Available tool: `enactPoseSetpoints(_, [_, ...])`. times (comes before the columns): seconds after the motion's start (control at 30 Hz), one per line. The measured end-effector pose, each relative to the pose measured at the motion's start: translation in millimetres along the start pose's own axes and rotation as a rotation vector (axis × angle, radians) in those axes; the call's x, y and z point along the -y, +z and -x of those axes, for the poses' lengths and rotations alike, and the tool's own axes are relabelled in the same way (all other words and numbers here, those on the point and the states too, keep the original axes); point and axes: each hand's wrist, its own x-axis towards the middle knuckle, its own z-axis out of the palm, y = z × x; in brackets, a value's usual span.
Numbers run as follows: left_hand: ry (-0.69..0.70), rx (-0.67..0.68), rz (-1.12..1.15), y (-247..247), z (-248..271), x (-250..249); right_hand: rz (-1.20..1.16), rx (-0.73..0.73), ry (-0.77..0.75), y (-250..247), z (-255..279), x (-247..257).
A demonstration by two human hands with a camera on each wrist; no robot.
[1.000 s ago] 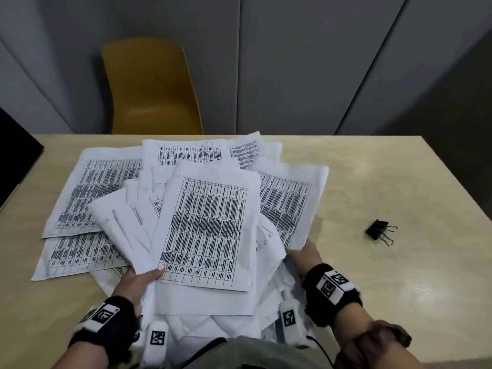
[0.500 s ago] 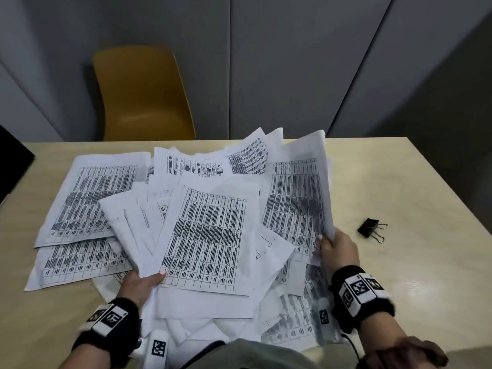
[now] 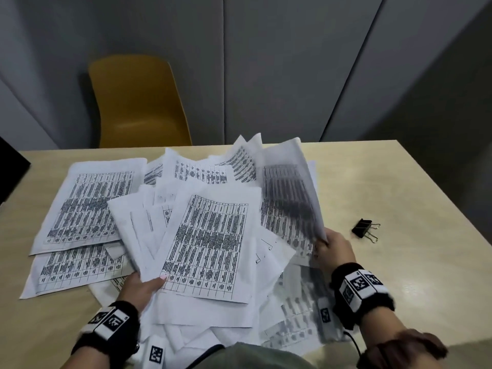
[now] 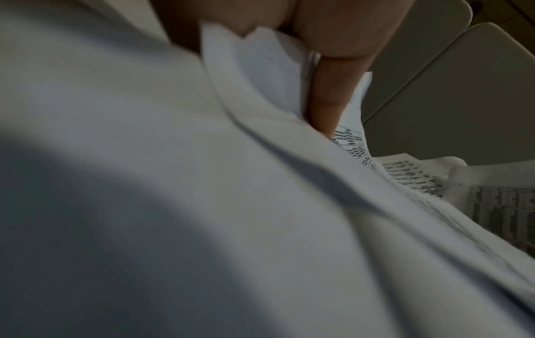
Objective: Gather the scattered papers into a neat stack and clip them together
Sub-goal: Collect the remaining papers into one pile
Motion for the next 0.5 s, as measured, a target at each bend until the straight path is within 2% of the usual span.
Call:
enactPoseSetpoints(0.2, [0.008, -0.047, -0.113, 3.9, -0.1, -3.4, 0.022, -0.333, -0.028, -35.8, -6.4, 8.7])
enactPoseSetpoints(0.37, [0.003, -0.036, -0.107, 4.0, 5.9, -8.8, 0.084, -0.33, -0.106, -43.8, -11.9, 15.6])
enactPoseSetpoints(0.43, [0.002, -0.029, -0.109, 4.2, 9.0, -11.3, 0.037, -0.417, -0.084, -47.4, -9.4, 18.6])
enactPoseSetpoints(0.5, [-0.003, -0.034, -0.104, 4.1, 8.0, -10.9, -0.011, -0.539, -0.142, -52.5, -6.0, 23.9])
